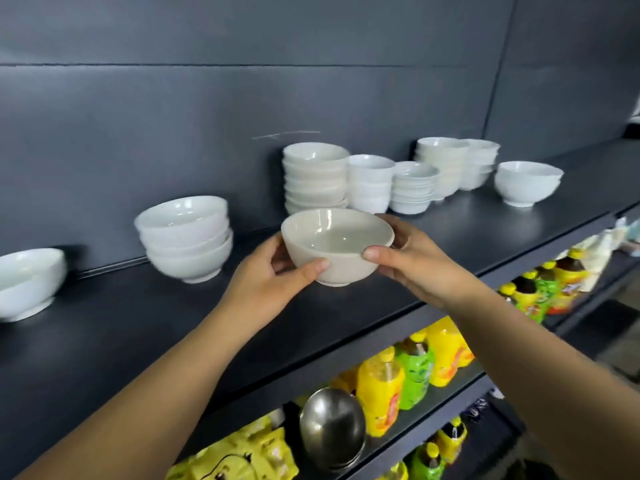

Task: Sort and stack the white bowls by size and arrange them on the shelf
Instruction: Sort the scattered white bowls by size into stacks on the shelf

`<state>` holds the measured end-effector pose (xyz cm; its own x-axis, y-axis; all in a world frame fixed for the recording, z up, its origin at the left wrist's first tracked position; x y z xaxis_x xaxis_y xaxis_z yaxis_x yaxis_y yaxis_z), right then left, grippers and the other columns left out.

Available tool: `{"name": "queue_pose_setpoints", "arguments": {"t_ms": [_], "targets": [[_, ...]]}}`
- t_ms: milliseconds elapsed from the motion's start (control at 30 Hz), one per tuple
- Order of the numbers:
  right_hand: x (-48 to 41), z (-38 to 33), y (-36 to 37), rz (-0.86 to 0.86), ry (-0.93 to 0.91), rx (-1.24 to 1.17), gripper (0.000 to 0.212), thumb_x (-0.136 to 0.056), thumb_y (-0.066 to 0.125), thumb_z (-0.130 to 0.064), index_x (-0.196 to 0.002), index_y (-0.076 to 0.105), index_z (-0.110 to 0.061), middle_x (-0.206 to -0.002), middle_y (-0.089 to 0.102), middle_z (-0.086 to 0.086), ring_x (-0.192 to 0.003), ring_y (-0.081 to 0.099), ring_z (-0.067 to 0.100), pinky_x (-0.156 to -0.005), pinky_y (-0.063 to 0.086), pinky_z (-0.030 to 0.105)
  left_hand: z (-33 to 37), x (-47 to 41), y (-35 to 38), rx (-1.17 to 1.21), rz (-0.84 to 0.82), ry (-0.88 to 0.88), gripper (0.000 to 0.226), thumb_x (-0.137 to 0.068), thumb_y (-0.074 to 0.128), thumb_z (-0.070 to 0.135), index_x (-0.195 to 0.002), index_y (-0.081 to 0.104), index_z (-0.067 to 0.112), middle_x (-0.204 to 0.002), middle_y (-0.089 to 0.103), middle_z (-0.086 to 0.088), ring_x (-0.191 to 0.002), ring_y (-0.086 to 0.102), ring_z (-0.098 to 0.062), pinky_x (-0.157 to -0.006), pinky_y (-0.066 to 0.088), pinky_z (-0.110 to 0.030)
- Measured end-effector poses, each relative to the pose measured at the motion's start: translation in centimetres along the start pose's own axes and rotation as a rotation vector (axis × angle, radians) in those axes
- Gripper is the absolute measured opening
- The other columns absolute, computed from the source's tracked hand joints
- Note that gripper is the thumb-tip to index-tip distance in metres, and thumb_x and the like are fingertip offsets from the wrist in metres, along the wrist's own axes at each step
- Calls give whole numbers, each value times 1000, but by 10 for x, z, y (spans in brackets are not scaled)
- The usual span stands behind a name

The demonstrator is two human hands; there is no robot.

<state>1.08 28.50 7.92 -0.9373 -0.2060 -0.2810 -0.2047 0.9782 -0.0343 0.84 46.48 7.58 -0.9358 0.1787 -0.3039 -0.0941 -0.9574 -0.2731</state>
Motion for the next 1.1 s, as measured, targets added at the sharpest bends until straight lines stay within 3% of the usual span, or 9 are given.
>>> {"name": "queue_pose_setpoints", "arguments": {"t_ms": [100,267,400,500,600,667,767,933,1100], "targets": [[7,-8,-54,17,-7,2,53,-52,77,-24,-101,57,-22,-93,69,-12,-89,66,3,-72,53,19,14,-21,51,27,-29,8,46,-77,71,22,-120,55,25,-104,63,18,-86,60,16,-67,44,-1],[7,-14,-137,62,-4,75,58,-47,75,-38,-101,59,-24,-93,71,-14,-95,64,5,-78,52,21,33,-57,125,88,-78,18,38,-79,69,15,-113,55,25,-100,63,19,-81,60,16,-65,45,-2],[-6,-14,-184,74,-25,54,59,-46,75,-36,-101,59,-24,-98,69,-12,-94,65,4,-76,52,19,39,-88,162,83,-122,17,62,-64,78,39,-120,56,28,-112,64,17,-95,62,9,-87,48,-18],[-24,-11,-212,94,-44,13,63,-46,75,-32,-105,56,-22,-103,66,-8,-94,65,4,-76,52,19,46,-122,179,29,-130,64,77,-54,74,48,-125,52,31,-120,59,19,-103,57,8,-90,45,-20],[-46,-10,-239,144,-80,-4,65,-45,75,-32,-105,54,-19,-103,65,-5,-95,65,7,-78,53,20,54,-159,197,47,-182,123,56,-66,78,33,-117,54,30,-115,61,17,-100,55,14,-80,47,-12],[-64,-11,-260,203,-91,3,70,-44,75,-34,-108,53,-17,-108,63,-2,-101,63,12,-87,53,28,59,-188,209,79,-204,153,48,-69,79,23,-110,56,31,-111,63,18,-96,57,15,-77,46,-11],[-91,-17,-287,259,-96,78,82,-43,77,-38,-116,50,-12,-117,61,5,-110,59,21,-99,46,41,64,-227,222,103,-221,161,57,-54,80,38,-106,59,32,-110,66,14,-103,60,2,-87,48,-23],[-124,-25,-329,270,-102,156,68,-45,77,-40,-105,55,-18,-102,64,-3,-97,63,14,-93,49,34,71,-278,249,162,-207,190,44,-66,82,19,-101,57,26,-100,65,10,-92,63,-1,-84,50,-25],[-152,-26,-365,270,-116,184,64,-49,77,-40,-105,58,-18,-103,66,-2,-101,64,15,-95,48,32,73,-314,270,192,-176,191,76,-45,79,43,-112,56,16,-116,63,-3,-109,60,-15,-90,50,-33]]}}
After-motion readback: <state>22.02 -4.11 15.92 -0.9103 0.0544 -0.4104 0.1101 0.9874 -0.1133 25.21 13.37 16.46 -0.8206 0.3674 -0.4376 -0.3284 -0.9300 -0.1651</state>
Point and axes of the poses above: each hand's wrist, its own x-axis away from the middle knuckle, its own y-axis out of the palm, z = x × y, the point moved 6 cm from there along -x, towards the middle knuckle
